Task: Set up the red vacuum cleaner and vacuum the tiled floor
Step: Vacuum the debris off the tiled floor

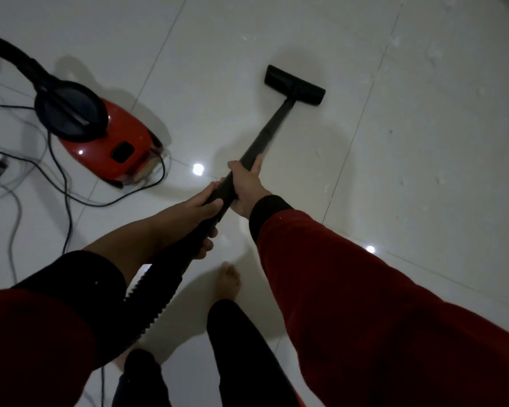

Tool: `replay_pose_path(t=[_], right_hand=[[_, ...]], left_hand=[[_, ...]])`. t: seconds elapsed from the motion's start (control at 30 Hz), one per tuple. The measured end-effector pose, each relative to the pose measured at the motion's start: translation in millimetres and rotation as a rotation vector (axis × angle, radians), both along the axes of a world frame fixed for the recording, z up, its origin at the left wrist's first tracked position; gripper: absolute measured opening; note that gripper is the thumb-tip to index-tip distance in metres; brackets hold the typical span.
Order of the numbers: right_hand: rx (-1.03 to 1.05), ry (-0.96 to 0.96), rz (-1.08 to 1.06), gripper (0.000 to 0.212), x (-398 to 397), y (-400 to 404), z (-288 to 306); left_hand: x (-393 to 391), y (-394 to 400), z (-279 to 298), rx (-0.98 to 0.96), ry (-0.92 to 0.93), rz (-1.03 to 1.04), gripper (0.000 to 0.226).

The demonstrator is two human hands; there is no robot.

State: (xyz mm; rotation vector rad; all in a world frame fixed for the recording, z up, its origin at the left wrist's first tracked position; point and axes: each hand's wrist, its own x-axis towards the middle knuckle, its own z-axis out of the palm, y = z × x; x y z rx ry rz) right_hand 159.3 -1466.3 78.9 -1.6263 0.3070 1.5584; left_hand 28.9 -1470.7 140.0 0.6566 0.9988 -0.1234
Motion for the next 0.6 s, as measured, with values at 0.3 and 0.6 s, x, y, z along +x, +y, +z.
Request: replay_pose_path(t=[0.3,0.6], right_hand=[[0.053,0.018,-0.048,0.079,93.8,73.3,-9.4],[0.167,-0.005,-0.123,0.070,144.8,152.6,-31.7]], left_hand=[[79.0,57.8,-5.5,-0.039,-0.029,0.057,0.059],[153.2,155.1,-39.6,0.025,-0.025,0.042,0.063]])
